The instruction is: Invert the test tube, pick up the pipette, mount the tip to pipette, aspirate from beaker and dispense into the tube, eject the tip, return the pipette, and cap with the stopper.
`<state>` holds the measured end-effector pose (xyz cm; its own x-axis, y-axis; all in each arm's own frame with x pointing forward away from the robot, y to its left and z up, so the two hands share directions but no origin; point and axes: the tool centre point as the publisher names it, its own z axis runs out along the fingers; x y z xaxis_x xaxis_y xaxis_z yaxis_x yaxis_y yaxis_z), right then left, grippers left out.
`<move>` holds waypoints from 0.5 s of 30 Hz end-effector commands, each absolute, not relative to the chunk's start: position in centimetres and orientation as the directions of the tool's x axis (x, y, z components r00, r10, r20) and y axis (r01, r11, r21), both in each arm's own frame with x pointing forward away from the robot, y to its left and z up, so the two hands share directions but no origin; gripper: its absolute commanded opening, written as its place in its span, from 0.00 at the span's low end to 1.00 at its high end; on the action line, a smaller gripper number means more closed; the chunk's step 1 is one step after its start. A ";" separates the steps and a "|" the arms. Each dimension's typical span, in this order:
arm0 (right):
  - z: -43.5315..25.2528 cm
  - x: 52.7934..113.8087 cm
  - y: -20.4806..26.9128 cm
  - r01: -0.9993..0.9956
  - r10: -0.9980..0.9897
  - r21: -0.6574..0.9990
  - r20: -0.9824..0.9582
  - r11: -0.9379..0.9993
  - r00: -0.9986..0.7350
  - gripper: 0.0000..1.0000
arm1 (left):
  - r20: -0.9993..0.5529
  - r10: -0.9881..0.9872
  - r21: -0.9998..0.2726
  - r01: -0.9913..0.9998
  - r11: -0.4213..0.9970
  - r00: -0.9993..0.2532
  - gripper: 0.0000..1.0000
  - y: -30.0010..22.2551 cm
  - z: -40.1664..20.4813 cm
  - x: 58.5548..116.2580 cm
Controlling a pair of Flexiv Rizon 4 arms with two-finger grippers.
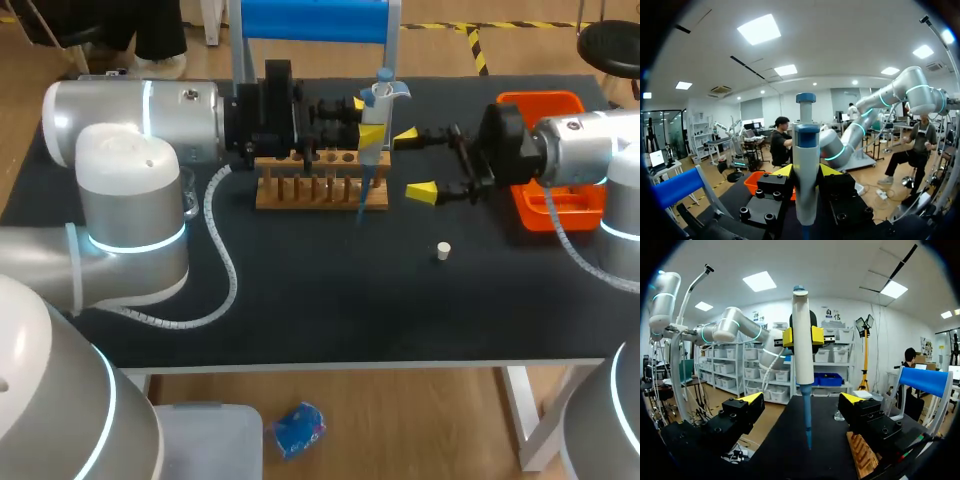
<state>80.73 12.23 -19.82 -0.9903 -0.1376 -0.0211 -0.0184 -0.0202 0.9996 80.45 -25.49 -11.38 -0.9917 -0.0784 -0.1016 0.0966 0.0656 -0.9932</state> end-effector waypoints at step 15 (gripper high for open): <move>-18.0 80.1 15.4 -0.029 -0.168 1.000 -0.030 -0.007 -0.985 1.00 | -0.072 -0.084 -0.996 0.068 0.049 -0.994 0.00 -26.9 -14.1 80.6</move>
